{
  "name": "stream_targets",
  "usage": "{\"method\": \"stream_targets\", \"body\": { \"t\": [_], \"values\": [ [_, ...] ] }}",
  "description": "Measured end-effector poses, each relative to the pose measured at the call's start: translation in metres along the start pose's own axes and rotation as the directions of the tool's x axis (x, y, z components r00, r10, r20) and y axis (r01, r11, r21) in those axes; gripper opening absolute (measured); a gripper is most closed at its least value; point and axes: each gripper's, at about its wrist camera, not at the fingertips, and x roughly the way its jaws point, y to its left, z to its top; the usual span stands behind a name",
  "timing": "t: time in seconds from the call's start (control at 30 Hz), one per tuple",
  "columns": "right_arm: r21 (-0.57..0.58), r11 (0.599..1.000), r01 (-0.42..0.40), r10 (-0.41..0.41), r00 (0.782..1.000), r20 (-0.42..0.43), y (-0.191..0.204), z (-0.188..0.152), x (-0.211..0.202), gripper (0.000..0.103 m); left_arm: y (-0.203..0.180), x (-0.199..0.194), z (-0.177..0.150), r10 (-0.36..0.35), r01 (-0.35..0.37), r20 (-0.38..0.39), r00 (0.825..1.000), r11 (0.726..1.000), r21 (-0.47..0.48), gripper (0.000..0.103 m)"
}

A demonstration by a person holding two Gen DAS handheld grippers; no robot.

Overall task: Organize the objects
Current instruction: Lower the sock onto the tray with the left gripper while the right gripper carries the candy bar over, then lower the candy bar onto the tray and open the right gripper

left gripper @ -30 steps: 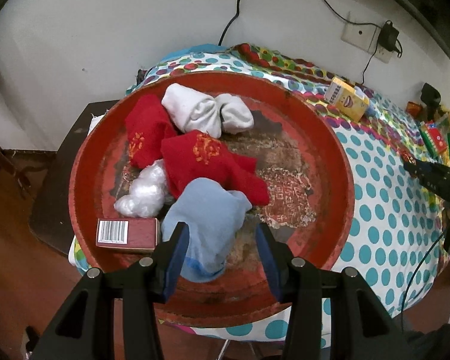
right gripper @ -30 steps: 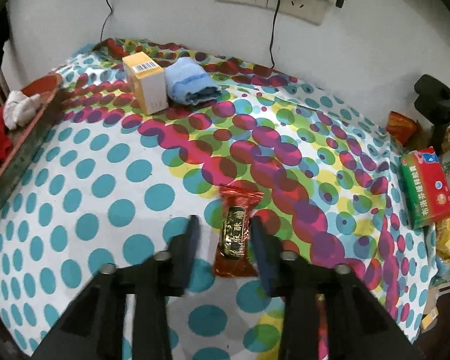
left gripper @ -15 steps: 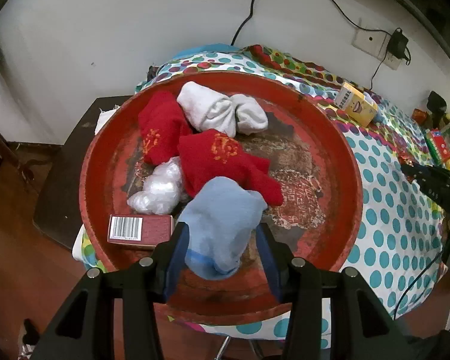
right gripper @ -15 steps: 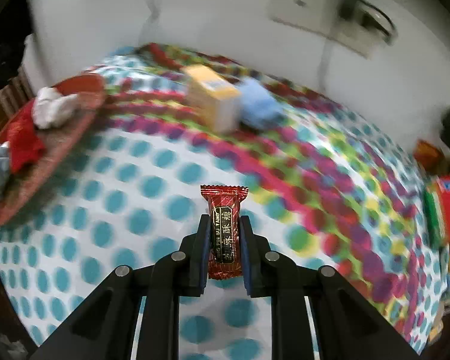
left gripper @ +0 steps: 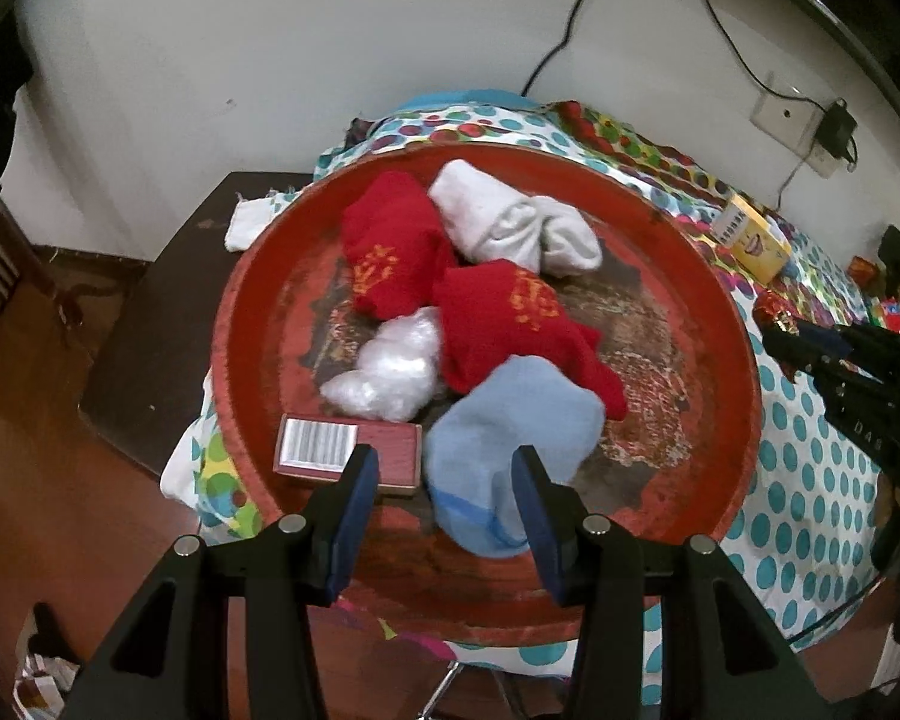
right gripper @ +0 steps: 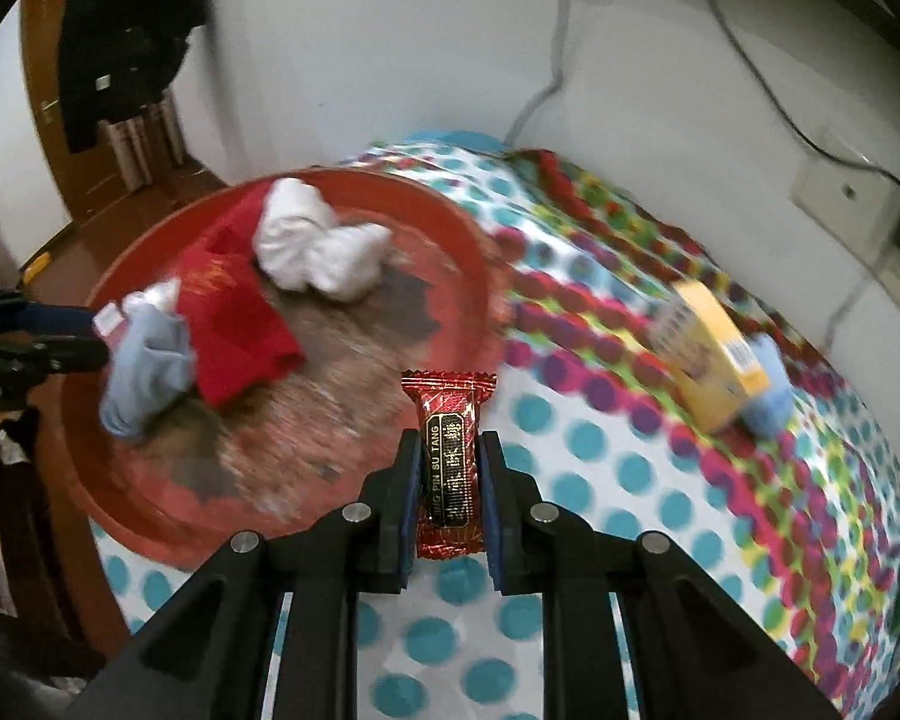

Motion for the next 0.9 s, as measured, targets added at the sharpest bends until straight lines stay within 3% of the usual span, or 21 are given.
{"method": "stream_targets", "body": {
  "t": [0.37,0.9],
  "values": [
    [-0.085,0.995,-0.051,0.049,0.998,-0.031,0.049,0.027,0.032,0.017,0.019,-0.004,0.000,0.021,-0.021,0.005,1.000,0.999,-0.042,0.047],
    [-0.113,0.993,-0.020,0.010,0.996,-0.094,0.059,0.052,0.075,0.017,0.030,-0.002,-0.001,0.026,-0.026,-0.006,1.000,0.998,-0.060,0.047]
  ]
}}
